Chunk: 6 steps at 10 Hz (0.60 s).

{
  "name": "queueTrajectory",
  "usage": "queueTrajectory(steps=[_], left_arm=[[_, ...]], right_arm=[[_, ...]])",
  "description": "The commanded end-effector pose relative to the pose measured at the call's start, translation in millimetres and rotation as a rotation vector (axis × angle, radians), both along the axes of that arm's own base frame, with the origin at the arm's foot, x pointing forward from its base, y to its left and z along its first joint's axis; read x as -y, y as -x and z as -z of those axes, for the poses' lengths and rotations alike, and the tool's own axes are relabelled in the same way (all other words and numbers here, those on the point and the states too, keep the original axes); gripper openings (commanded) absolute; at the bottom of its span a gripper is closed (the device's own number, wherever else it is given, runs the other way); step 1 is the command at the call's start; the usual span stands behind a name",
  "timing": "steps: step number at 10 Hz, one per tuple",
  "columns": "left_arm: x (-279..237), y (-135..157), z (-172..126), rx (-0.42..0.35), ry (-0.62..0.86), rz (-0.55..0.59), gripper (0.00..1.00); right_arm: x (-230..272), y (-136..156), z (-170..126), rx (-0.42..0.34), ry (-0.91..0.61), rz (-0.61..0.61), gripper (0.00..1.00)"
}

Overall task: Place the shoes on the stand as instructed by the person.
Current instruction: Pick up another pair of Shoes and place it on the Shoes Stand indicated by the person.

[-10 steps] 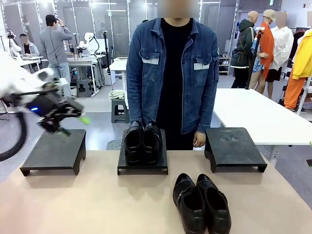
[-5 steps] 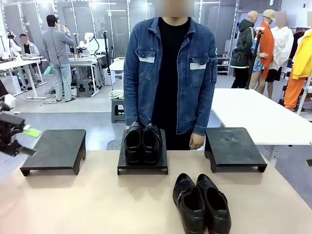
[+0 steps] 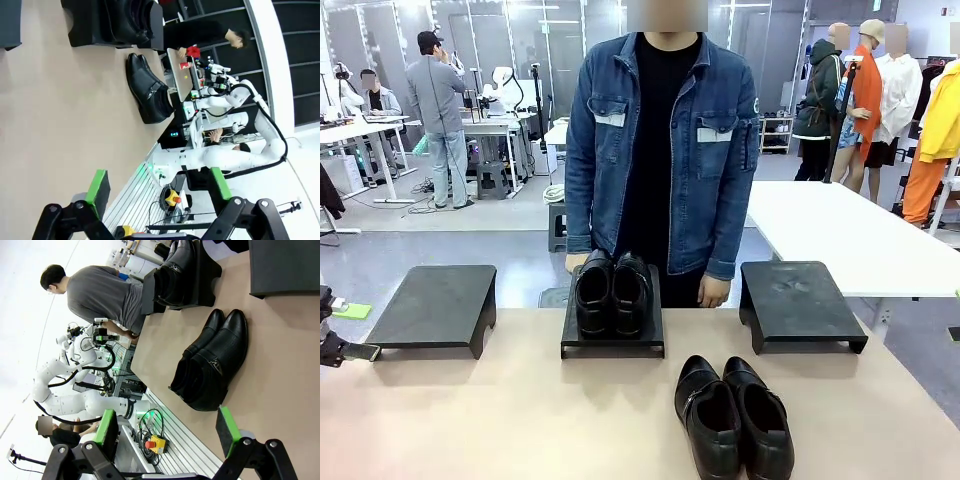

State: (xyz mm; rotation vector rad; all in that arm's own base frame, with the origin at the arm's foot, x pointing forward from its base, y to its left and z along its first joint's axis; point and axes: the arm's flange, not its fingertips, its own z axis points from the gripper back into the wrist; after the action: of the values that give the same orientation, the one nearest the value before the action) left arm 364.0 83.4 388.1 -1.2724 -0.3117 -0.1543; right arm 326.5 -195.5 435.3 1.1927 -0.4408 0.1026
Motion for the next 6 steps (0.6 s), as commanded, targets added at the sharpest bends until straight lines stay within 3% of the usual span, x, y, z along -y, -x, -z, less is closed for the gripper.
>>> queueTrajectory(steps=[1, 2, 3, 6], left_arm=[[8, -9, 2, 0.002, 0.032, 0.01, 1.0], [10, -18, 0, -0.027, 0.019, -0.03, 1.0], [2, -2, 4, -0.011, 0.01, 0.0, 1.0], [2, -2, 4, -0.011, 0.01, 0.0, 1.0]], right_arm=[[0, 1, -1, 0.012, -0.009, 0.0, 1.0], [0, 1, -1, 0.012, -0.009, 0.0, 1.0], [0, 1, -1, 0.012, -0.009, 0.0, 1.0], [0, 1, -1, 0.012, -0.009, 0.0, 1.0]])
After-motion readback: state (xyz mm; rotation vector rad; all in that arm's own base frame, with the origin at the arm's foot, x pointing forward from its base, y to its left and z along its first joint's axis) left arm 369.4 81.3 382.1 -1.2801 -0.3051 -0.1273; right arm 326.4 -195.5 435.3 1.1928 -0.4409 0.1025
